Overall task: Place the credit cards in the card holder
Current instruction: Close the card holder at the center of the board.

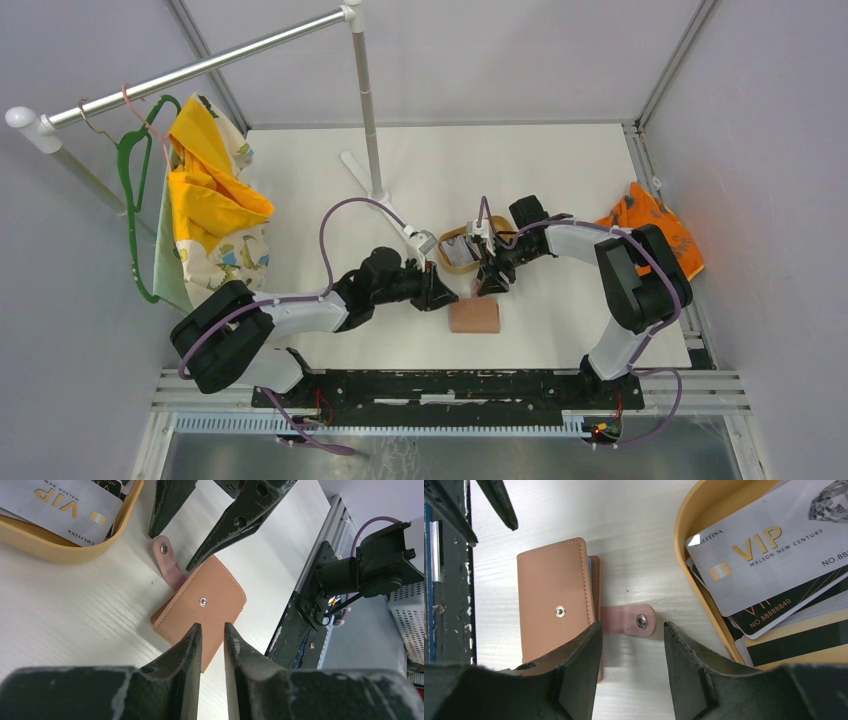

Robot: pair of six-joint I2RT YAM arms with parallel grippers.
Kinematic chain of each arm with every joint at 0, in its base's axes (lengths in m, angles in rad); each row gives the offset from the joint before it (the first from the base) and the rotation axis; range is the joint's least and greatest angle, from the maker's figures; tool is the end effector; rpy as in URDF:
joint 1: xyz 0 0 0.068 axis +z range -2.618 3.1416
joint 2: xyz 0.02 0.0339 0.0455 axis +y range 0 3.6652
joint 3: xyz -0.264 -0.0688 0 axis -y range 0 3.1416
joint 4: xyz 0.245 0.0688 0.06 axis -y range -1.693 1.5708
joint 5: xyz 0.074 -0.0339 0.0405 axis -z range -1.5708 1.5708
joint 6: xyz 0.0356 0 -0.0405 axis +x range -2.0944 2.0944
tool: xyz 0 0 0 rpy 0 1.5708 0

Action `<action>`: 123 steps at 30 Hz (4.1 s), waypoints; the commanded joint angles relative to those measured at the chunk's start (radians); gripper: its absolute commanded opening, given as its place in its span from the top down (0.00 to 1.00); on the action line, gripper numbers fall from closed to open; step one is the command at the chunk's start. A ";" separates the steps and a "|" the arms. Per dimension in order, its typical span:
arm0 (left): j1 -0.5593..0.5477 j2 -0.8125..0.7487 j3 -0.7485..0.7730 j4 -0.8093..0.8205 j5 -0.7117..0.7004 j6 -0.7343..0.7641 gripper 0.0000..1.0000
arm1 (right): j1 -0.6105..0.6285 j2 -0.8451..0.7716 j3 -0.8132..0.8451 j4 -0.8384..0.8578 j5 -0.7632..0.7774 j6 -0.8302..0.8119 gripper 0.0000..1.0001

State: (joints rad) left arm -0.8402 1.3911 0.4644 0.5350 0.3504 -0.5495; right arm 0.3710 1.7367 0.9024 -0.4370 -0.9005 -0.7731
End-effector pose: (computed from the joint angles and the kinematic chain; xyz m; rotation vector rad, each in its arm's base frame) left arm 0.1692 -0.2072 0.1724 0.5615 2.0837 -1.2092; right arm 0.2704 0.1351 0.1408 -1.4858 1.9756 1.0934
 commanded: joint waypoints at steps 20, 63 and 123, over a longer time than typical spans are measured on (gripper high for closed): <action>-0.045 0.164 0.053 0.052 0.028 0.018 0.82 | -0.009 -0.005 0.062 -0.128 -0.107 -0.107 0.67; -0.091 0.216 0.118 -0.014 -0.030 0.051 0.84 | -0.026 -0.032 0.063 -0.136 -0.130 -0.071 0.69; -0.092 0.280 0.133 -0.056 -0.057 0.016 0.98 | 0.150 -0.323 -0.203 0.061 0.119 -0.058 1.00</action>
State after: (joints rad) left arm -0.9272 1.6562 0.5957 0.4961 0.3302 -0.5491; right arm 0.5053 1.4517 0.7078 -0.3954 -0.8185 -0.8116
